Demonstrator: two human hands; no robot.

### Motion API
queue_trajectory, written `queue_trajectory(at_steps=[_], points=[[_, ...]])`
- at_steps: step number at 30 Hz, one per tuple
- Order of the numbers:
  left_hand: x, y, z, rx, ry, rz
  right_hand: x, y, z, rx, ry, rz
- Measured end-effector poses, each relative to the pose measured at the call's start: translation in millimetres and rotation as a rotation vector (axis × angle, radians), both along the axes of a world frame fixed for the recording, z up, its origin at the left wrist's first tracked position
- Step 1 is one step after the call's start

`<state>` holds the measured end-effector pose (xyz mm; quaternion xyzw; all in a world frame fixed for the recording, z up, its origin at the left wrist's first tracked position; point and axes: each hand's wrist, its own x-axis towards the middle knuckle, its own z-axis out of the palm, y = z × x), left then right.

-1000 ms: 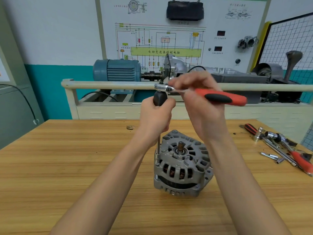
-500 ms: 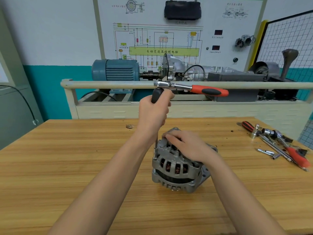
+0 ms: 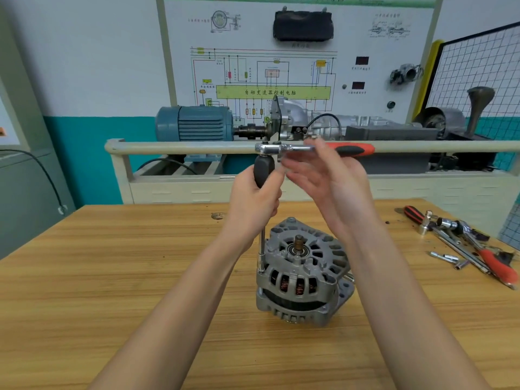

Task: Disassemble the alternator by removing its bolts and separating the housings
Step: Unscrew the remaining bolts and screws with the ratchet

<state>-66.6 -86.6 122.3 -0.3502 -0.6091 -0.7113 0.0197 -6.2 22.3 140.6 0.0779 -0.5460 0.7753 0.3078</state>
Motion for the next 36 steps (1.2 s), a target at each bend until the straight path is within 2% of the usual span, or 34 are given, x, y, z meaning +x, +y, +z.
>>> queue_trajectory(at_steps=[2, 3, 4, 8, 9, 10, 11, 13, 15, 22, 30, 34, 36], points=[[-1.4, 0.2, -0.9, 0.011, -0.006, 0.010, 12.8, 0.4, -1.6, 0.323, -0.263, -0.105], [-2.4, 0.7, -1.2, 0.007, -0.002, 0.019, 20.2, 0.4, -2.9, 0.482, -0.348, -0.149], [-3.2, 1.8, -1.6, 0.001, 0.006, 0.029, 27.4, -1.0, -2.2, 0.589, -0.348, -0.202], [-3.5, 7.5, -2.4, -0.022, 0.033, 0.038, 32.4, -10.6, 22.9, 0.678, 0.125, -0.609], [-3.1, 8.3, -2.6, -0.021, 0.041, 0.039, 25.6, -11.7, 33.6, 0.773, 0.146, -0.714], [-2.7, 8.6, -2.6, -0.020, 0.048, 0.041, 17.0, -11.1, 43.8, 0.922, 0.080, -0.770], [-2.6, 8.5, -2.4, -0.018, 0.053, 0.040, 7.9, -10.0, 53.2, 1.079, -0.058, -0.730], [-3.0, 8.7, -1.8, -0.019, 0.053, 0.029, -7.4, -7.9, 64.8, 1.245, -0.360, -0.487], [-3.8, 8.4, -0.8, -0.025, 0.040, 0.012, -16.6, -5.5, 70.2, 1.236, -0.481, -0.338], [-1.3, 7.6, -0.2, -0.016, 0.045, -0.033, -10.9, 13.1, 95.2, 1.124, -0.565, -0.135], [-2.9, 4.4, -2.8, -0.009, 0.065, -0.068, -14.1, 3.9, 94.7, 1.026, -0.530, -0.244], [-2.7, 5.3, -3.1, -0.007, 0.064, -0.066, -11.7, 1.6, 90.8, 0.980, -0.509, -0.218], [-2.3, 4.5, -3.7, 0.007, 0.048, -0.062, -6.1, 3.6, 98.9, 0.897, -0.469, -0.234]])
